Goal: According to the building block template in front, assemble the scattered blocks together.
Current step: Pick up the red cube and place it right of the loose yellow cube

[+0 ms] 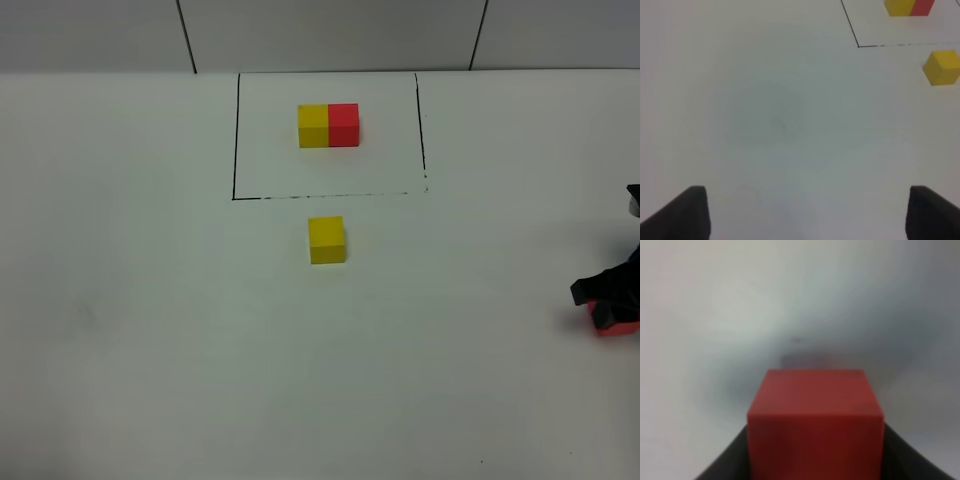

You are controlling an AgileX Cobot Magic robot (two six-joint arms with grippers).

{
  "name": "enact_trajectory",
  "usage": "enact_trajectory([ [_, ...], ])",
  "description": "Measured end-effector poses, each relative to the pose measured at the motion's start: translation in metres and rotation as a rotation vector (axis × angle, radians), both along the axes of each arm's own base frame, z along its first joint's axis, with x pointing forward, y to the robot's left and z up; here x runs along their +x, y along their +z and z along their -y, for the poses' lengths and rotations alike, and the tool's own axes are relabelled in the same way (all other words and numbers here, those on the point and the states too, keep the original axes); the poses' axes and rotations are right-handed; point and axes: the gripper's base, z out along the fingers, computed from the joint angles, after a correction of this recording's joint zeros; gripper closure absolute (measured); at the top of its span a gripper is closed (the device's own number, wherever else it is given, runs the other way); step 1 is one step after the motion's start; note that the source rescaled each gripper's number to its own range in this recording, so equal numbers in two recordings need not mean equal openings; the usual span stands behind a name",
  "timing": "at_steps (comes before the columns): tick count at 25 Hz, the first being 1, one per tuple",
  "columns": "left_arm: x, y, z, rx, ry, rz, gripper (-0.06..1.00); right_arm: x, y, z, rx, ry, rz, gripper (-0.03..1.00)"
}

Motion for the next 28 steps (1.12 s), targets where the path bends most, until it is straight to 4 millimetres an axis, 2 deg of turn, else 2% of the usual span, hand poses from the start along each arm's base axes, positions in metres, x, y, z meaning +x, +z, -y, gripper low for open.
enact_trajectory([
  [2,0.000,0.000,0.000,0.000,0.000,0.000,0.19,0.006,0.008,-0.011,-0.009,0.120,-0.007,0.96],
  [6,0.000,0.000,0.000,0.000,0.000,0.000,0.19,0.011,0.025,-0.037,-0.048,0.545,-0.046,0.96],
  [8,0.000,0.000,0.000,0.000,0.000,0.000,0.19,0.018,0.037,-0.049,-0.061,0.692,-0.023,0.96],
  [12,0.000,0.000,0.000,0.000,0.000,0.000,0.19,0.036,0.065,-0.069,-0.080,0.788,0.004,0.96],
  [16,0.000,0.000,0.000,0.000,0.000,-0.001,0.19,0.054,0.081,-0.082,-0.155,0.836,-0.019,0.96],
  [20,0.000,0.000,0.000,0.000,0.000,-0.001,0.19,0.067,0.085,-0.097,-0.222,0.892,-0.011,0.96],
  [28,0.000,0.000,0.000,0.000,0.000,-0.001,0.19,0.072,0.081,-0.139,-0.251,1.083,0.014,0.96],
])
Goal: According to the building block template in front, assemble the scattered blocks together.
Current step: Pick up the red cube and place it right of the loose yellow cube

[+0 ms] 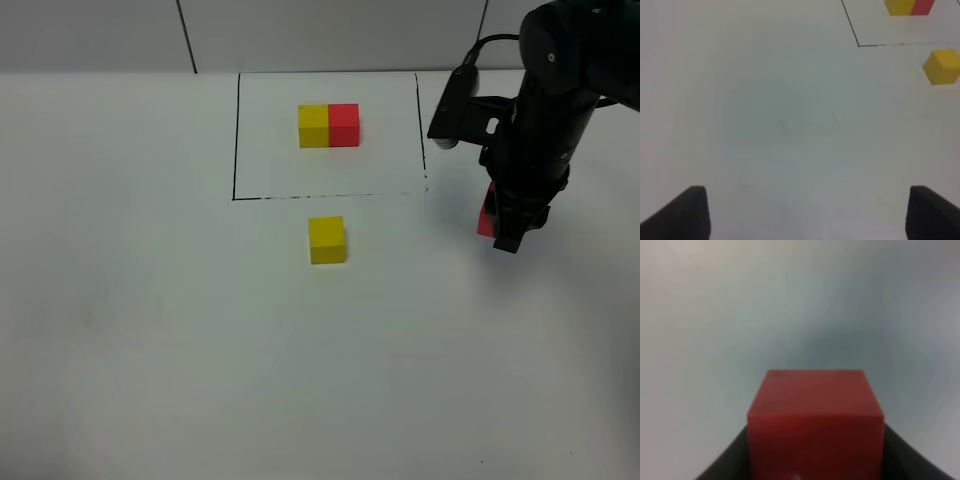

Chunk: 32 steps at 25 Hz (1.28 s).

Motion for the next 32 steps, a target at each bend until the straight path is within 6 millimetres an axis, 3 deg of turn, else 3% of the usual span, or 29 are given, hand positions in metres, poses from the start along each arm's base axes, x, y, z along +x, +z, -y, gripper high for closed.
enact_trajectory([
  [11,0.000,0.000,0.000,0.000,0.000,-0.001,0.19,0.011,-0.016,-0.057,0.007,0.195,-0.014,0.96],
  [21,0.000,0.000,0.000,0.000,0.000,-0.001,0.19,0.029,-0.046,-0.085,0.057,0.266,-0.074,0.96],
  [32,0.000,0.000,0.000,0.000,0.000,-0.001,0.19,0.043,-0.078,-0.097,0.091,0.286,-0.087,0.96],
])
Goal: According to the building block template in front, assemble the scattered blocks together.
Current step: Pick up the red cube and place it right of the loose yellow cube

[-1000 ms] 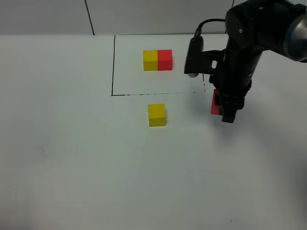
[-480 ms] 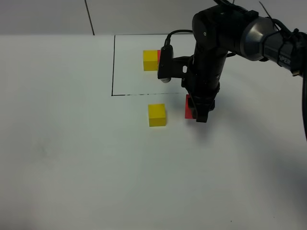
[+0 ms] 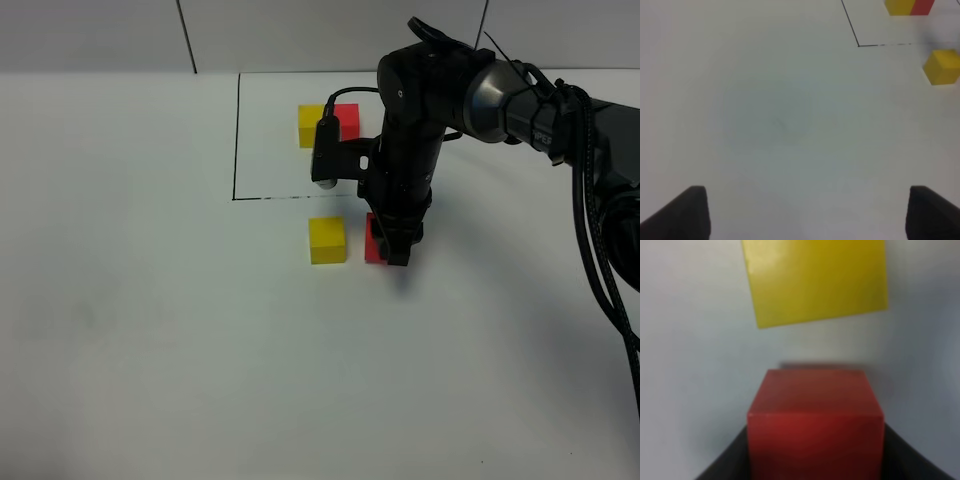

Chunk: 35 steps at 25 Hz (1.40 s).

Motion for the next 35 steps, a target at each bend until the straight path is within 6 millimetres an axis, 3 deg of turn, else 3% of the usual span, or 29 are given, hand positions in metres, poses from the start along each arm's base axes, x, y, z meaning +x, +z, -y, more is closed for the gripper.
enact_trajectory([
  [10,0.000,0.000,0.000,0.000,0.000,0.000,0.19,0.006,-0.010,-0.006,0.010,0.023,0.023,0.96],
  [35,0.000,0.000,0.000,0.000,0.000,0.000,0.19,0.000,-0.016,-0.023,0.017,0.065,0.029,0.96],
])
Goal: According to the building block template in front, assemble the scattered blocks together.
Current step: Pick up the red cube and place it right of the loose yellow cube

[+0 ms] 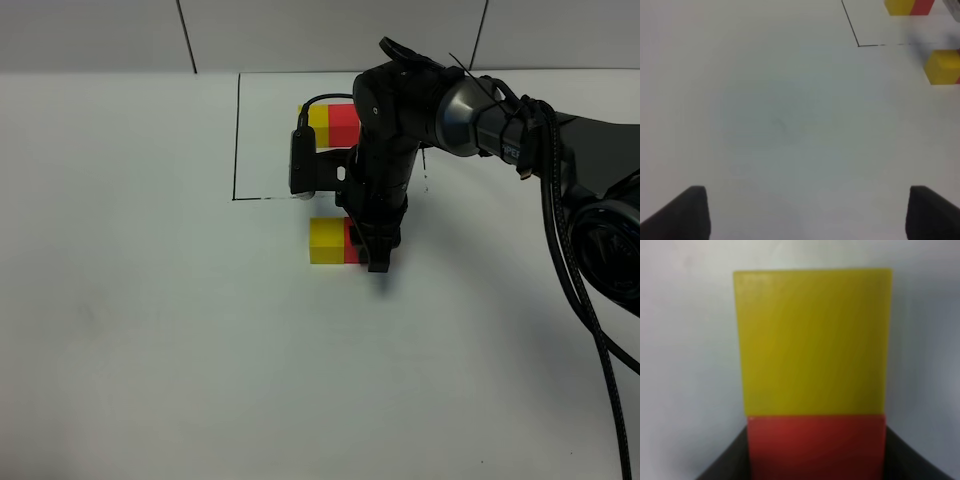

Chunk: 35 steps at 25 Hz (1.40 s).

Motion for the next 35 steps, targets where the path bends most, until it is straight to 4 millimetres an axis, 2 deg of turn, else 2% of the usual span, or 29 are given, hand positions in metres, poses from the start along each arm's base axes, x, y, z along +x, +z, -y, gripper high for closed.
enact_trajectory([
  [24,0.000,0.000,0.000,0.000,0.000,0.000,0.19,-0.002,0.000,-0.004,0.010,0.042,0.002,0.96],
  [25,0.000,0.000,0.000,0.000,0.000,0.000,0.19,-0.002,0.000,-0.004,0.010,0.042,0.002,0.94],
  [26,0.000,0.000,0.000,0.000,0.000,0.000,0.19,-0.002,0.000,-0.004,0.015,0.039,-0.002,0.86],
  [28,0.000,0.000,0.000,0.000,0.000,0.000,0.19,-0.003,-0.001,-0.005,0.019,0.034,-0.008,0.61],
  [30,0.000,0.000,0.000,0.000,0.000,0.000,0.19,-0.003,0.006,-0.004,0.026,0.008,0.001,0.28],
  [31,0.000,0.000,0.000,0.000,0.000,0.000,0.19,-0.003,0.013,-0.004,0.032,-0.019,0.010,0.17],
  [33,0.000,0.000,0.000,0.000,0.000,0.000,0.19,-0.003,0.029,0.001,0.049,-0.096,0.022,0.04],
  [35,0.000,0.000,0.000,0.000,0.000,-0.001,0.19,0.001,0.053,0.012,0.086,-0.224,0.035,0.00],
])
